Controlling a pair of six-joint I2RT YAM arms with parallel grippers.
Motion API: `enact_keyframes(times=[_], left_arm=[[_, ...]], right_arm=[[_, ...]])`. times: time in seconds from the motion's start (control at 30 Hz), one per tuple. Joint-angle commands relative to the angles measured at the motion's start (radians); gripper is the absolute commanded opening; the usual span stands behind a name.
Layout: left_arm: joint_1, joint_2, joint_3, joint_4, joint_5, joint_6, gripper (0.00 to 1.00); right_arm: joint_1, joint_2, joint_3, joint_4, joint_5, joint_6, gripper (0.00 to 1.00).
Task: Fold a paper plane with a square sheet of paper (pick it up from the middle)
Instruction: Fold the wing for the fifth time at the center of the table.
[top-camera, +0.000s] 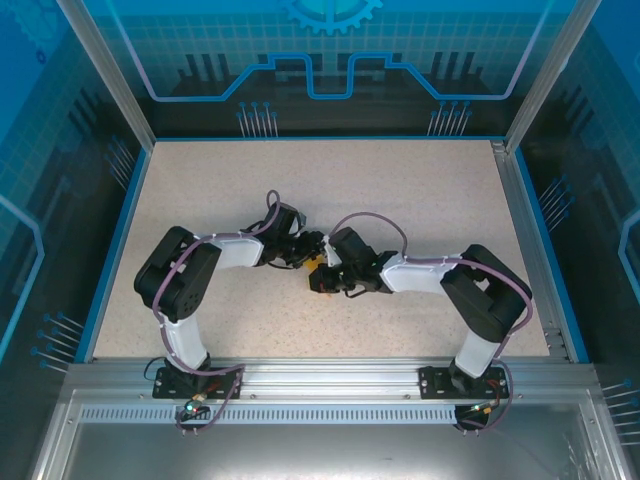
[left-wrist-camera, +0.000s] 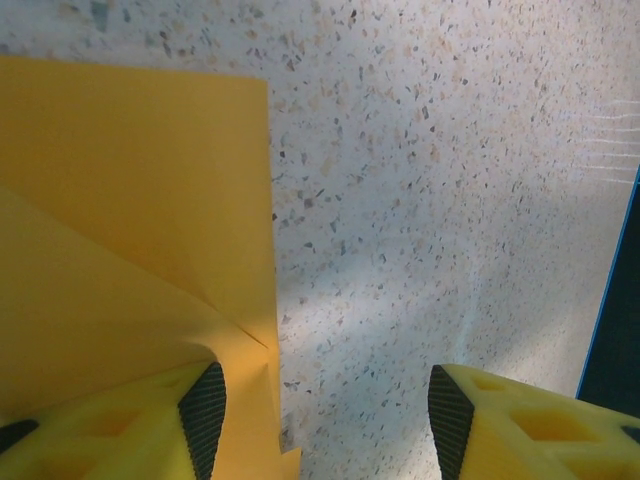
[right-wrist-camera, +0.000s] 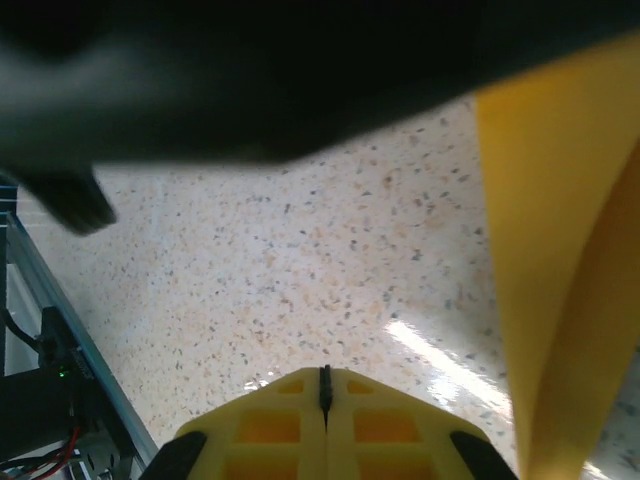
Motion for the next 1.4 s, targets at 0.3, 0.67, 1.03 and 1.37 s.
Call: enact_keyframes(times=[0.3,0.67,1.03,1.37], left_arm=[[0.007,0.036,0.011,-0.053,-0.010,0.038,0.59],[0.009,0.037,0.015,-0.062,-0.012,0.041,0.59],[0.010,0.034,0.014,-0.063,-0.010,0.038,0.59],[0.008,0.020,0.009,-0.037,0.003,0.015,0.59]], right_arm=[[-0.038,0.043,-0.084,0.015,0.019,0.019,0.03],[-0.067,0.027,-0.157,0.042,0.015,0.031,0.03],[-0.070,-0.028,-0.200,0.112,-0.021,0.064,0.04],[-0.090,-0.112,-0.142,0.032,0.119,0.072,0.23]])
